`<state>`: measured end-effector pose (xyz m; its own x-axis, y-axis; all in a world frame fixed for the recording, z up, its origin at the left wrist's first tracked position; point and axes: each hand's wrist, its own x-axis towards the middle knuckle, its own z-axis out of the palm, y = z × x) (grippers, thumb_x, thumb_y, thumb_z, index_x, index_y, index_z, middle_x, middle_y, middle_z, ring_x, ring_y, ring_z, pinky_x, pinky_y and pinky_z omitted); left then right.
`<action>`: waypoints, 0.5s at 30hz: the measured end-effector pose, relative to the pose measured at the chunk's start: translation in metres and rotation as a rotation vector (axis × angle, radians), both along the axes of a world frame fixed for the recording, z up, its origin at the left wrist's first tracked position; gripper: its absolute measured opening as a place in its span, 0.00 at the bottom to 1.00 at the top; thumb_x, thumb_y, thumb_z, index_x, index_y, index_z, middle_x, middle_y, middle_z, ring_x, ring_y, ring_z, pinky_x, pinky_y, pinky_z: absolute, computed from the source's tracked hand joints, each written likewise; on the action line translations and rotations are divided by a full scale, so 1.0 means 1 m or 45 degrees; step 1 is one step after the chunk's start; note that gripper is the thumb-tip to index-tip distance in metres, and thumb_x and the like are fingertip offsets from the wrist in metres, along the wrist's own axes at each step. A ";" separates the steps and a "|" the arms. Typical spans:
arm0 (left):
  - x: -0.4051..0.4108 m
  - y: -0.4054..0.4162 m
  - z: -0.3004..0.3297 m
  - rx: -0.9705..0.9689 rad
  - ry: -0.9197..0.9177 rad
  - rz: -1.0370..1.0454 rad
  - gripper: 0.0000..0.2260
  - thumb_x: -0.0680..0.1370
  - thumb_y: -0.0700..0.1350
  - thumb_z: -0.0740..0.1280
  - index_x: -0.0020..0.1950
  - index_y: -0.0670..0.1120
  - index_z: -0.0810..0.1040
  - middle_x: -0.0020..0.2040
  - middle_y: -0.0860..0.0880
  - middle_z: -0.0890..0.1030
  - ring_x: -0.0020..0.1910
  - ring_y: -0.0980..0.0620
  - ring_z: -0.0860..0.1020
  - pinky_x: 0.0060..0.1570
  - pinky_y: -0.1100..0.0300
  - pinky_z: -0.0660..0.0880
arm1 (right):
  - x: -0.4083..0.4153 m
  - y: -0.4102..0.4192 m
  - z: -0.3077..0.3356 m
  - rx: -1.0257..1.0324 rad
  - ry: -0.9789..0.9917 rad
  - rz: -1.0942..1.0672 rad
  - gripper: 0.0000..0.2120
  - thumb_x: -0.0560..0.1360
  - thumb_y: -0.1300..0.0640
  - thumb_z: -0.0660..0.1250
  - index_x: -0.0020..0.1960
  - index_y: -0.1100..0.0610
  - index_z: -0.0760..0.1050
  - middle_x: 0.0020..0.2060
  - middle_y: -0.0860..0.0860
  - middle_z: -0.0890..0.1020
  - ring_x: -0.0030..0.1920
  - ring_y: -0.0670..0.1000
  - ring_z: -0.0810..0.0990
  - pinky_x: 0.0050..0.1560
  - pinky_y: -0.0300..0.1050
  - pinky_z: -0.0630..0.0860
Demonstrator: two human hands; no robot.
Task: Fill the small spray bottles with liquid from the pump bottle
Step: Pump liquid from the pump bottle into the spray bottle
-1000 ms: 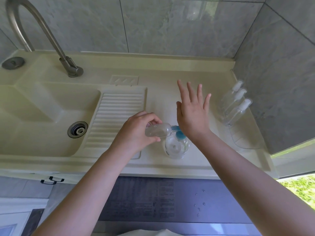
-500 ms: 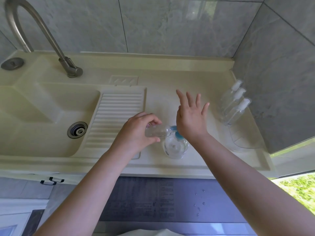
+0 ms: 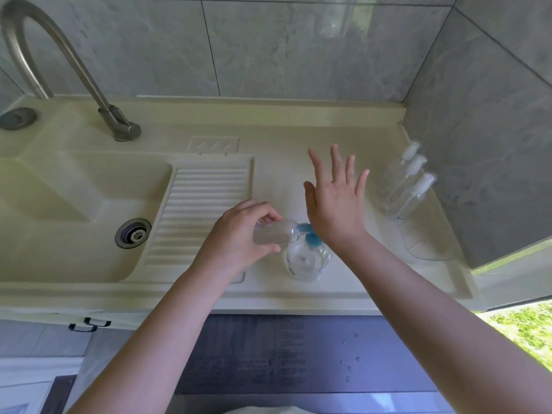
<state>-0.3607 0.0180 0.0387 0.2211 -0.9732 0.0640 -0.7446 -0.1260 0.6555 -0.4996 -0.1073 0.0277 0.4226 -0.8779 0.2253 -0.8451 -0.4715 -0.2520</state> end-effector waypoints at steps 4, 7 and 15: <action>0.001 0.000 -0.002 0.004 0.001 0.004 0.20 0.64 0.44 0.81 0.53 0.53 0.81 0.48 0.60 0.77 0.48 0.65 0.75 0.48 0.76 0.67 | -0.001 0.004 -0.009 0.127 -0.007 0.021 0.25 0.84 0.55 0.51 0.80 0.48 0.55 0.80 0.57 0.52 0.79 0.65 0.42 0.75 0.68 0.40; 0.000 0.001 -0.002 0.011 -0.005 0.010 0.20 0.64 0.44 0.81 0.53 0.53 0.81 0.49 0.60 0.78 0.47 0.65 0.75 0.48 0.72 0.70 | -0.003 0.001 -0.009 0.142 0.020 0.001 0.24 0.84 0.52 0.51 0.80 0.48 0.53 0.80 0.57 0.53 0.79 0.65 0.41 0.75 0.69 0.40; 0.001 0.000 -0.003 -0.017 -0.034 0.010 0.20 0.64 0.44 0.81 0.53 0.53 0.81 0.49 0.58 0.78 0.48 0.59 0.77 0.51 0.68 0.71 | 0.000 0.004 -0.010 0.154 0.045 -0.004 0.24 0.84 0.53 0.51 0.79 0.46 0.56 0.80 0.55 0.54 0.79 0.65 0.43 0.75 0.69 0.41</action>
<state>-0.3602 0.0176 0.0359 0.2269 -0.9704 0.0827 -0.7610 -0.1237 0.6369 -0.4997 -0.1037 0.0177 0.4254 -0.8991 0.1029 -0.8560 -0.4366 -0.2768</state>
